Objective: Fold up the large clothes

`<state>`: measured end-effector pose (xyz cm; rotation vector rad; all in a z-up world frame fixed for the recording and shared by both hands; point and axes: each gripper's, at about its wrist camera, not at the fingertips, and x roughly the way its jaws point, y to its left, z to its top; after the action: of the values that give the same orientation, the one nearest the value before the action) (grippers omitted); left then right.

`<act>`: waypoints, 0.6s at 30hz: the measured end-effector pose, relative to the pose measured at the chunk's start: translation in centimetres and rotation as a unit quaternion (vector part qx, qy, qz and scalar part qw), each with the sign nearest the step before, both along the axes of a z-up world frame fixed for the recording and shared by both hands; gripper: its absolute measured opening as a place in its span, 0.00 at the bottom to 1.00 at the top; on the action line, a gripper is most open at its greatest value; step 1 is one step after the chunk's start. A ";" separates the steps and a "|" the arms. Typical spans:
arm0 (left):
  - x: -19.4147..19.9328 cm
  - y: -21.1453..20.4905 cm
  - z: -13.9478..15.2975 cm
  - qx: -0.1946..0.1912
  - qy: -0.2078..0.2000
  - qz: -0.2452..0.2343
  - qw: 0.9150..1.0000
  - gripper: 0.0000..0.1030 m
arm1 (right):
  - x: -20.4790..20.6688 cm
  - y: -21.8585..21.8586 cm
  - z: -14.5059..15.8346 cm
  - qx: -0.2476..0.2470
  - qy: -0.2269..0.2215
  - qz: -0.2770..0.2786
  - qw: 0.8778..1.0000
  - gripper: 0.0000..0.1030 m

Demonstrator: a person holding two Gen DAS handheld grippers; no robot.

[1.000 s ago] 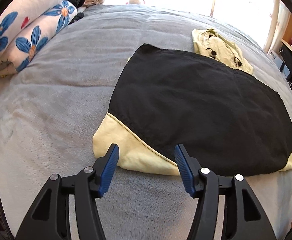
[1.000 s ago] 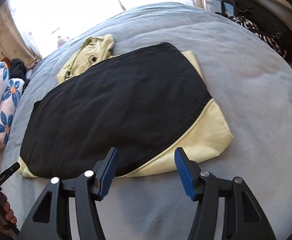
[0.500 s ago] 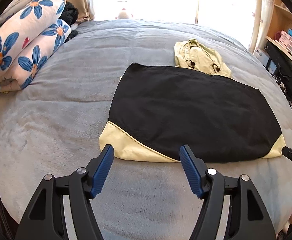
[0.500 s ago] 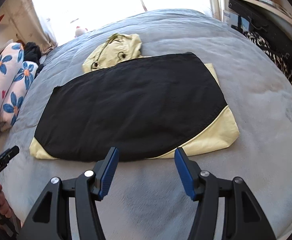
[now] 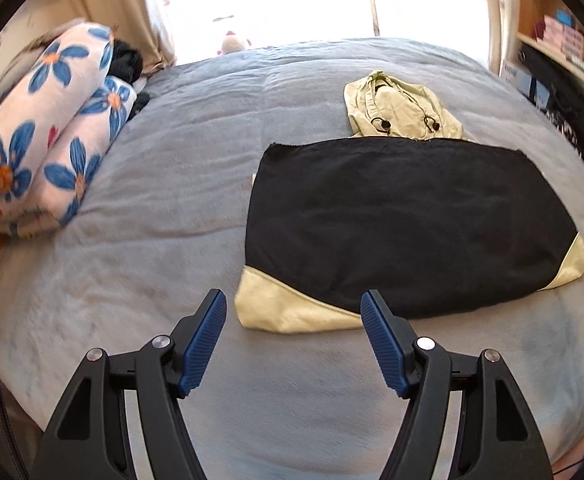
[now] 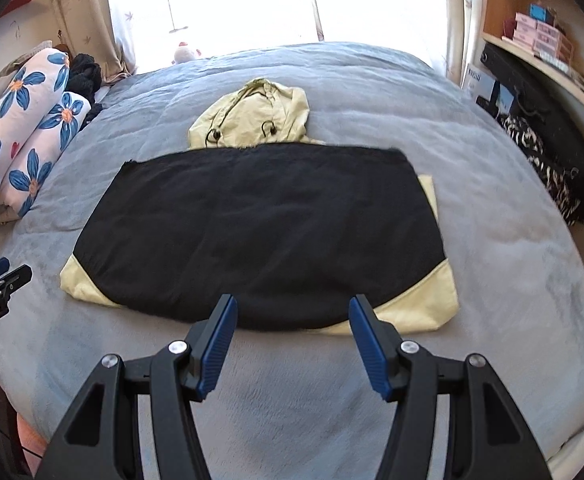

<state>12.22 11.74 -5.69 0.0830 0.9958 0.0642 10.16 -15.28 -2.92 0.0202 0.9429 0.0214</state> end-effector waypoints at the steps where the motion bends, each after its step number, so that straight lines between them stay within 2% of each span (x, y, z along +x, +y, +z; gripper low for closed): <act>1: 0.7 0.0 0.2 0.004 0.004 -0.004 1.000 0.66 | 0.5 -0.1 0.5 0.001 -0.002 0.002 1.000 0.57; 8: 7.2 0.4 2.4 0.012 0.012 -0.028 0.999 0.66 | 5.8 -0.5 2.9 0.002 -0.005 0.016 1.000 0.57; 12: 12.4 0.1 3.2 0.032 0.007 -0.049 0.998 0.66 | 11.0 -1.1 3.7 0.008 0.007 0.020 1.000 0.57; 18: 22.5 -1.0 1.6 0.030 0.031 -0.071 0.997 0.66 | 20.4 -2.3 3.9 0.020 0.030 0.010 0.999 0.57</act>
<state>34.70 10.78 -4.07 0.2113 1.0471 -0.0397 30.56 -17.59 0.93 0.0476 1.0033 0.0590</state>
